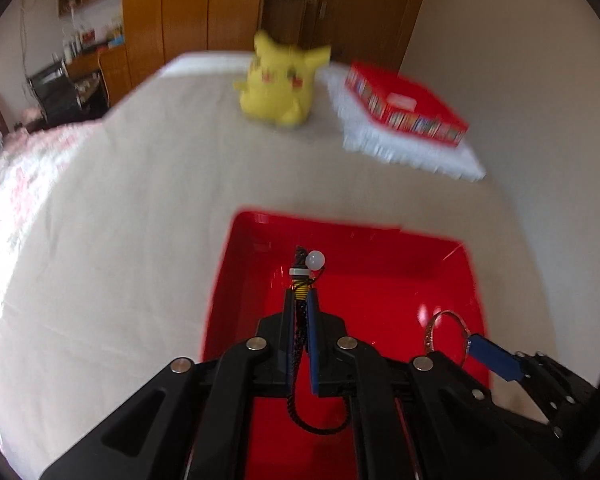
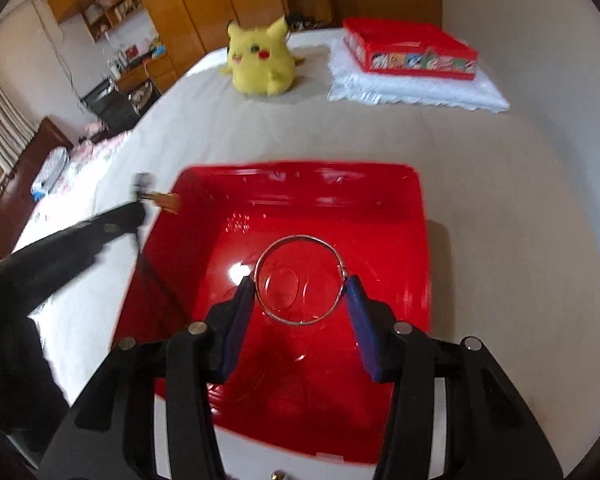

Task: Organize jewelry
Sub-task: 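Lower both held items into the red box and open both grippers, then withdraw both grippers from the box back toward the jewelry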

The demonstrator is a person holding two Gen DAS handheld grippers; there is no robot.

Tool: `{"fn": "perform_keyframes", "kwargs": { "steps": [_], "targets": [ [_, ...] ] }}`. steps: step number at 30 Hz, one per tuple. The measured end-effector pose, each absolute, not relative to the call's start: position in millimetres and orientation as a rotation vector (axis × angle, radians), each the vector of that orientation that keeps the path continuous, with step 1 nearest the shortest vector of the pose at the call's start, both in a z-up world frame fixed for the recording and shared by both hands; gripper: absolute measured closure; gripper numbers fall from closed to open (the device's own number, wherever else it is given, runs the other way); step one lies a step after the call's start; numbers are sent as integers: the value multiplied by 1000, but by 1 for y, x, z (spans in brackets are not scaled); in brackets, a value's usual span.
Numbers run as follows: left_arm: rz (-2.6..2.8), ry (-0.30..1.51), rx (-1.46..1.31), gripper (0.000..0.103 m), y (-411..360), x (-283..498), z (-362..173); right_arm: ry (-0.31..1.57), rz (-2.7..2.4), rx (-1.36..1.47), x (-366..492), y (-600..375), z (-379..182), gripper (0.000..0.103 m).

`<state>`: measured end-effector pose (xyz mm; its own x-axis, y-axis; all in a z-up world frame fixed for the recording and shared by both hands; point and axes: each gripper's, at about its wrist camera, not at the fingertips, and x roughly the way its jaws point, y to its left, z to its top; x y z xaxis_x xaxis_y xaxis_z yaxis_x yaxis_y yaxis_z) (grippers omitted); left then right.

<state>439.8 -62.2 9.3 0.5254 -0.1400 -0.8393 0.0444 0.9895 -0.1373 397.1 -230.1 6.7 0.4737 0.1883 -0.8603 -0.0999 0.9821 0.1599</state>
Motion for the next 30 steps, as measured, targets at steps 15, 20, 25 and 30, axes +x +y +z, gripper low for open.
{"fn": "perform_keyframes", "kwargs": {
  "steps": [15, 20, 25, 30],
  "targets": [
    [-183, 1073, -92, 62, -54, 436, -17, 1108, 159, 59, 394, -229, -23, 54],
    [-198, 1041, -76, 62, -39, 379, 2, 1064, 199, 123, 357, -250, -1, 54],
    [-209, 1076, -65, 62, -26, 314, -4, 1049, 278, 179, 293, -272, 10, 54],
    [-194, 1114, 3, 62, -21, 255, -23, 1084, 298, 218, 240, -291, 2, 54]
  ]
}}
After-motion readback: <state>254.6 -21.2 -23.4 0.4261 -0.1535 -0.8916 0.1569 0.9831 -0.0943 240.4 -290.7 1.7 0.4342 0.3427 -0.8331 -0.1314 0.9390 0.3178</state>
